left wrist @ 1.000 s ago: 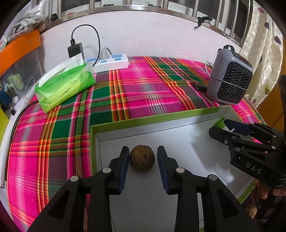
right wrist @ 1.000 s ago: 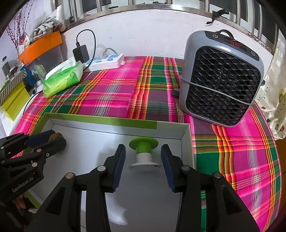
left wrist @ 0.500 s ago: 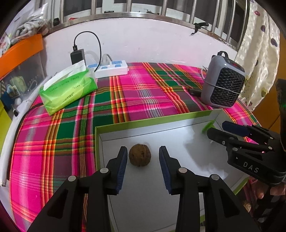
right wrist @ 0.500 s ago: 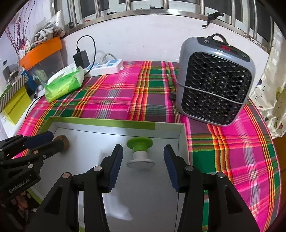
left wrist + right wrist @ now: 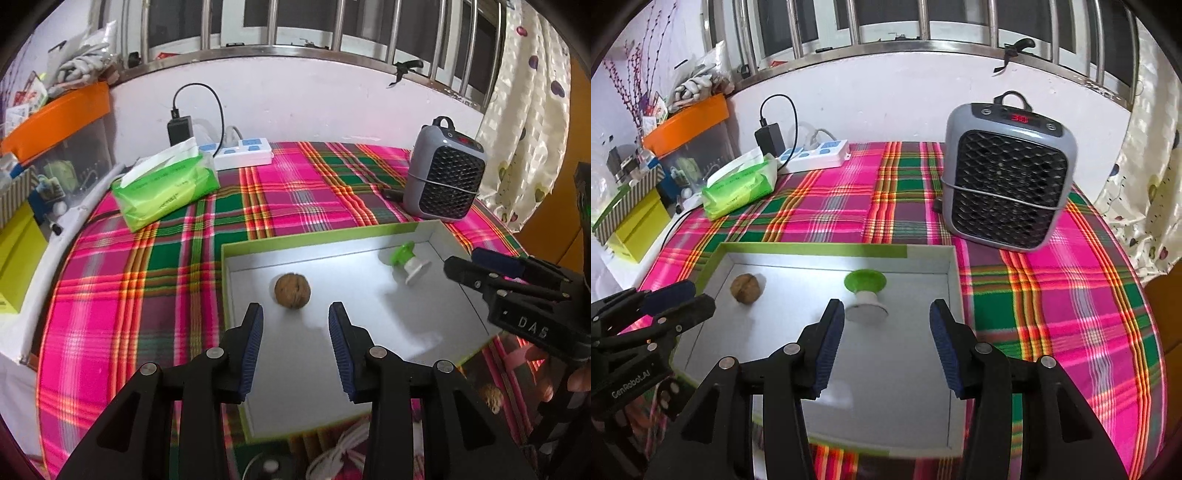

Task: Organize objects
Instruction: 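Withdraw both grippers from the tray back toward the remaining items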

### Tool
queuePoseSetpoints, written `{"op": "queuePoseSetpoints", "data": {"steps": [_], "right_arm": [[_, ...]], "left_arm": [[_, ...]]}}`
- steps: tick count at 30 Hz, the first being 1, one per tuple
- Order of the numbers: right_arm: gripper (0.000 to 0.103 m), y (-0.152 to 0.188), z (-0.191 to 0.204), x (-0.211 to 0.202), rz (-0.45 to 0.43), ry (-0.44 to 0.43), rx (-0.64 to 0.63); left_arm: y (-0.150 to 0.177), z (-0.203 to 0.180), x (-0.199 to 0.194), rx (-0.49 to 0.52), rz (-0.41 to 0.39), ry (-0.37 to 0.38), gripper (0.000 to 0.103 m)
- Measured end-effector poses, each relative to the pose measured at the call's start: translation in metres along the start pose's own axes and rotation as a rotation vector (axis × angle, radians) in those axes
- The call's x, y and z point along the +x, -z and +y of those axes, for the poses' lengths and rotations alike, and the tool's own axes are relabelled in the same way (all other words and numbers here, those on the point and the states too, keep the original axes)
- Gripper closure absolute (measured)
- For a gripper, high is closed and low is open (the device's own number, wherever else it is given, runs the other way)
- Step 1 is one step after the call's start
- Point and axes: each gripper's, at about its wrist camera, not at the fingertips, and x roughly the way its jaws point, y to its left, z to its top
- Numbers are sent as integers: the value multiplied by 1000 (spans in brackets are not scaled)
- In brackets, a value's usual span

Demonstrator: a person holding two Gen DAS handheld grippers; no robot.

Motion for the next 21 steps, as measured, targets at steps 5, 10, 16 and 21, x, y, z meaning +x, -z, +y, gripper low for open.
{"op": "queuePoseSetpoints", "data": {"steps": [5,10,16,21], "right_arm": [[53,10,-4,-18,-24,0,21],[53,22,-9,-35,-42,3,45],[53,35,-12,-49,-56,5,64],[53,48,-15,-58,-62,14,72]], "left_arm": [[13,5,-18,-23,-19,-6,68],[25,11,-36,-42,-43,-23,68],[41,22,-52,-74,-57,-41,68],[56,29,-59,-93,-54,-44,68]]}}
